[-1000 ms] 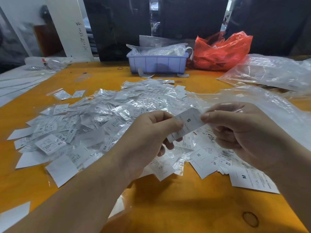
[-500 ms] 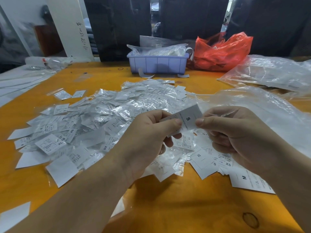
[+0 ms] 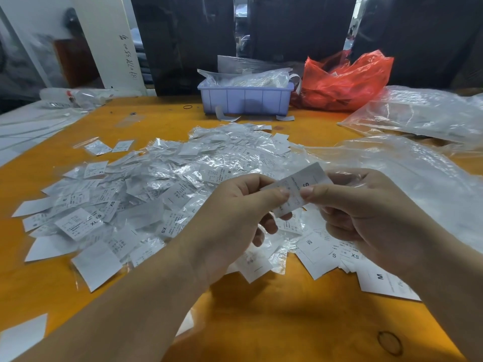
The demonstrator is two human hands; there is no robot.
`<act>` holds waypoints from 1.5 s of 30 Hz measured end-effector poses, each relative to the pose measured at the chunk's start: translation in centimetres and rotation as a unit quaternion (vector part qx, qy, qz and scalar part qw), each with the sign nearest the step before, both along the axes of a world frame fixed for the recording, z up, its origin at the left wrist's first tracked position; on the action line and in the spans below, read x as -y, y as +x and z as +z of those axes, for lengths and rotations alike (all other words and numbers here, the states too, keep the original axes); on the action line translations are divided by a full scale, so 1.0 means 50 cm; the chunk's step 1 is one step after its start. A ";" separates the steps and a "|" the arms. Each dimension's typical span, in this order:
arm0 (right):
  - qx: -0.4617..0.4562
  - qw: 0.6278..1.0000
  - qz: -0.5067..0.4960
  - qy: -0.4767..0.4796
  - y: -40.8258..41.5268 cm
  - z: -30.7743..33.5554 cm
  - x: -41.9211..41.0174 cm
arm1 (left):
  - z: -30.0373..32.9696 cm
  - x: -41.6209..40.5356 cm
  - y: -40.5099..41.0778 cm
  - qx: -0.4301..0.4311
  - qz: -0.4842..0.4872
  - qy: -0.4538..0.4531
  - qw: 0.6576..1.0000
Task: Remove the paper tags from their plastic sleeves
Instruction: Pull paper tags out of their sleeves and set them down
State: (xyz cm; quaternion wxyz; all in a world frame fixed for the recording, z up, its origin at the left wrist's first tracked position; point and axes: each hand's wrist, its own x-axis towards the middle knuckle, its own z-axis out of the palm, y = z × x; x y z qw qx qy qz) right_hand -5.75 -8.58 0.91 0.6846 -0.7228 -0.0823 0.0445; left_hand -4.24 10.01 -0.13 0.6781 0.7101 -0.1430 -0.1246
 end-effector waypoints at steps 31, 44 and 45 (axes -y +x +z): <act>-0.027 0.998 0.042 -0.024 -0.007 -0.009 -0.005 | 0.003 0.000 -0.001 0.063 -0.012 -0.006 0.998; -0.015 0.999 0.050 0.004 -0.002 -0.002 0.001 | 0.010 -0.003 0.003 0.025 0.009 -0.003 1.000; -0.018 0.999 0.049 -0.002 -0.002 -0.001 0.002 | 0.013 -0.003 0.002 0.021 -0.003 -0.008 1.000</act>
